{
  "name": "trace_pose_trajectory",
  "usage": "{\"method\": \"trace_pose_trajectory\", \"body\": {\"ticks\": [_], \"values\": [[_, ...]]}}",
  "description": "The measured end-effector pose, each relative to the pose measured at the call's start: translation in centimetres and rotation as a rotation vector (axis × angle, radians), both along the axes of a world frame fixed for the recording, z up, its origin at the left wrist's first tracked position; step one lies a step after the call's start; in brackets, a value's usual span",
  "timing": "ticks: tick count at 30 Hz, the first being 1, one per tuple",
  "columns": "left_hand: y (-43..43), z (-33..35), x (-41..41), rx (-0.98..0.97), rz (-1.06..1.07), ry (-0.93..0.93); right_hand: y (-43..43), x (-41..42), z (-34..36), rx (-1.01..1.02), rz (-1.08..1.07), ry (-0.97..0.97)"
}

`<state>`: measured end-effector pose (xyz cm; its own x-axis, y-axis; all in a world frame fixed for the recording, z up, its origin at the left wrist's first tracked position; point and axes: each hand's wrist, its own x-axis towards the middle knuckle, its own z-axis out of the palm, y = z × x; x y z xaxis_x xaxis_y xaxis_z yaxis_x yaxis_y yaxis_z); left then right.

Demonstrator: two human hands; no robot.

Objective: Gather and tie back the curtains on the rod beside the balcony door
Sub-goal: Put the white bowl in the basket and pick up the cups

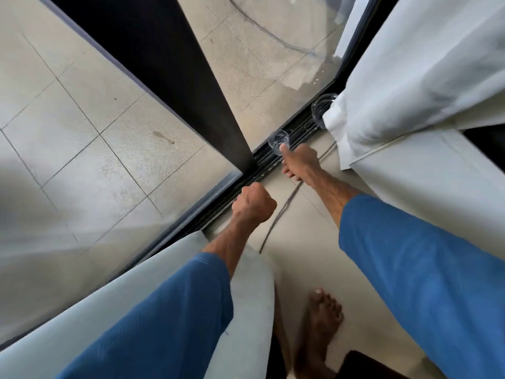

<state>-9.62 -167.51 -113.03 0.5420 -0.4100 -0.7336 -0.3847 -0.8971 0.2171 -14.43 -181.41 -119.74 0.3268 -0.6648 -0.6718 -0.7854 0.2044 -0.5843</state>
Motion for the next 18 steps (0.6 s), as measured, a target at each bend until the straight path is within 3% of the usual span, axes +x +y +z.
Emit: {"method": "trace_pose_trajectory", "body": {"ticks": [9,18], "values": [[1.5,-4.9,1.5,0.034,-0.137,0.0,-1.9,3.0,-6.2,-0.047,0.024,0.129],[3.1,0.1,-0.2,0.054,-0.101,0.029,2.4,-3.5,1.0,0.026,-0.002,0.22]]}}
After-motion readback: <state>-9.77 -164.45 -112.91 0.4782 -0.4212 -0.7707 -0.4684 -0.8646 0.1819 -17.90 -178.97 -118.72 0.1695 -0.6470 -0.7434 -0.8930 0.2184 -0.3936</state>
